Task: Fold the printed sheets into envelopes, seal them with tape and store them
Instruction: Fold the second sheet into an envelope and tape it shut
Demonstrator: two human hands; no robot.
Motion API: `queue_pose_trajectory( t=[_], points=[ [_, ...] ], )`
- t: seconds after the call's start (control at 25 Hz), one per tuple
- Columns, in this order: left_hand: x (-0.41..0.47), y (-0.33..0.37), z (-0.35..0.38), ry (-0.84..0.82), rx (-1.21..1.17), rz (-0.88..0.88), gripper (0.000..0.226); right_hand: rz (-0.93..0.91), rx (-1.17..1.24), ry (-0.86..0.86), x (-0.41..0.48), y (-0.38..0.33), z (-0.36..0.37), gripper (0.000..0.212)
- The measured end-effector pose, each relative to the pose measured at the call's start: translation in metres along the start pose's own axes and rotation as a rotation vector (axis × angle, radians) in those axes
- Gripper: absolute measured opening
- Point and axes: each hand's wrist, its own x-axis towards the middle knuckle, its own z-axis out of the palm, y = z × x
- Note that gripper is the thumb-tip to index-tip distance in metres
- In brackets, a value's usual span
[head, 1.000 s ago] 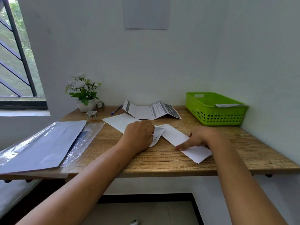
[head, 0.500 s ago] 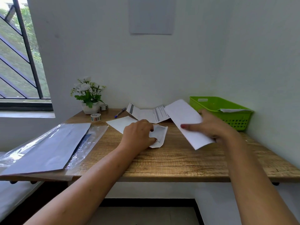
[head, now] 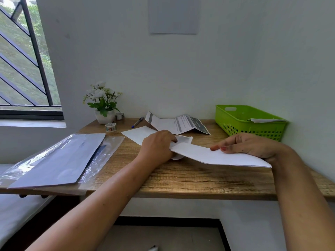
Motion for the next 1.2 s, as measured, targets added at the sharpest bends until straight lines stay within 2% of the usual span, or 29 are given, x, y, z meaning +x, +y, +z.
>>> queue_pose_trajectory(
  t=[0.04,0.16,0.36,0.48,0.64,0.92,1.04,1.2],
  points=[
    [0.001,0.000,0.001,-0.001,-0.014,0.000,0.042,0.005,0.003,0.015,0.000,0.002,-0.002,0.069],
    [0.002,0.002,0.001,-0.030,-0.014,0.036,0.043,0.030,0.019,0.083,0.001,0.001,-0.005,0.042],
    [0.000,0.007,-0.001,-0.045,0.013,0.114,0.045,0.054,0.020,0.144,0.007,0.000,-0.004,0.035],
    [0.000,0.006,0.002,-0.030,0.008,0.144,0.044,0.046,0.037,0.189,0.018,-0.006,0.007,0.023],
    [0.001,0.006,0.004,-0.023,-0.009,0.161,0.044,0.042,0.061,0.258,0.040,-0.022,0.034,0.022],
    [0.002,0.005,0.007,0.034,-0.003,0.158,0.042,0.034,-0.124,0.482,0.084,-0.030,0.064,0.016],
    [0.002,0.004,0.006,0.016,-0.010,0.128,0.043,0.017,-0.200,0.358,0.062,-0.035,0.057,0.022],
    [0.002,0.003,0.005,0.012,-0.008,0.101,0.042,-0.076,-0.049,0.005,0.021,-0.028,0.043,0.028]
  ],
)
